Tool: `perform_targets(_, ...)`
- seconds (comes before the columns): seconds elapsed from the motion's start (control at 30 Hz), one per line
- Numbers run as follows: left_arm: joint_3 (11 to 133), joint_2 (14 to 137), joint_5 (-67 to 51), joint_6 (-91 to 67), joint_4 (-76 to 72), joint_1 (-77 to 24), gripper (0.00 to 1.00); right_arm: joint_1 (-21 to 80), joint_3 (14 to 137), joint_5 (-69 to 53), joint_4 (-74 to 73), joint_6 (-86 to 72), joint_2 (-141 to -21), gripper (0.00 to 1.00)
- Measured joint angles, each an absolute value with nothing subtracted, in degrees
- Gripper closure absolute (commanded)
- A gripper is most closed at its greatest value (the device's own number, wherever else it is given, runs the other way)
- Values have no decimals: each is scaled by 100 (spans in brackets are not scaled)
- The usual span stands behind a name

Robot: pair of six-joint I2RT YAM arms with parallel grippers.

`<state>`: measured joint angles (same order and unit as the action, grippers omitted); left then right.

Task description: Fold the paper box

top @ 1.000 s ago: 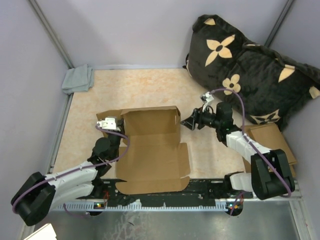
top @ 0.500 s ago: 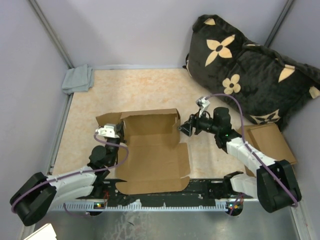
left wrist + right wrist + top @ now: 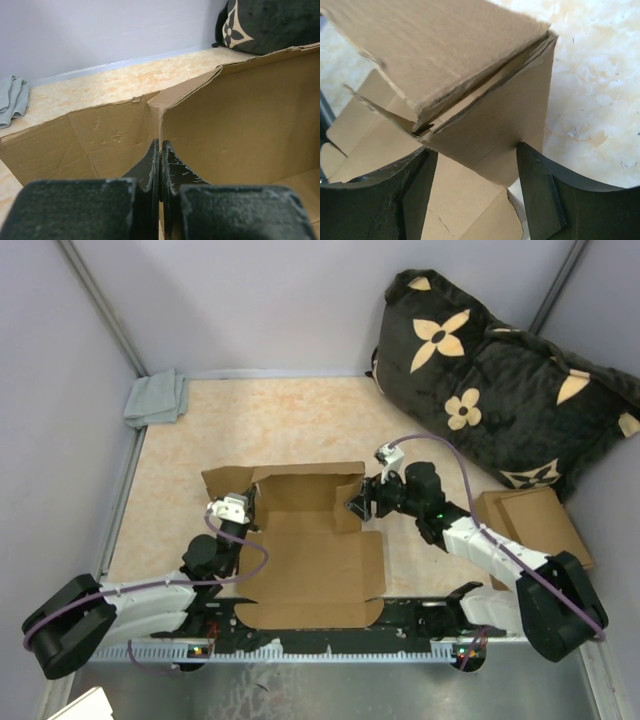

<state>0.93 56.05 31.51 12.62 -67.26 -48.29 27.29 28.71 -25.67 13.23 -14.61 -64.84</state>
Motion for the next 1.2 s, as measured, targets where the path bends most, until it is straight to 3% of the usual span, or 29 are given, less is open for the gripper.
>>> perform_targets(0.37,93,5516,3267,1382,-6694,-4873,100,3400,2978,-950,1173,-1562,-6711,31)
perform_targets(0.73,91,5516,3092,1444,-6731,-4888,100,3400,2969,-1048,1105,-1339,-6117,32)
perform_targets(0.97,64,5363,3015,1444,-6720,-4893,100,3400,3242,-921,956,-1157,-6552,41)
perform_targets(1.2,58,5236,2998,1446,-6700,-4925,100,3402,3271,115,760,-1374,-6576,54)
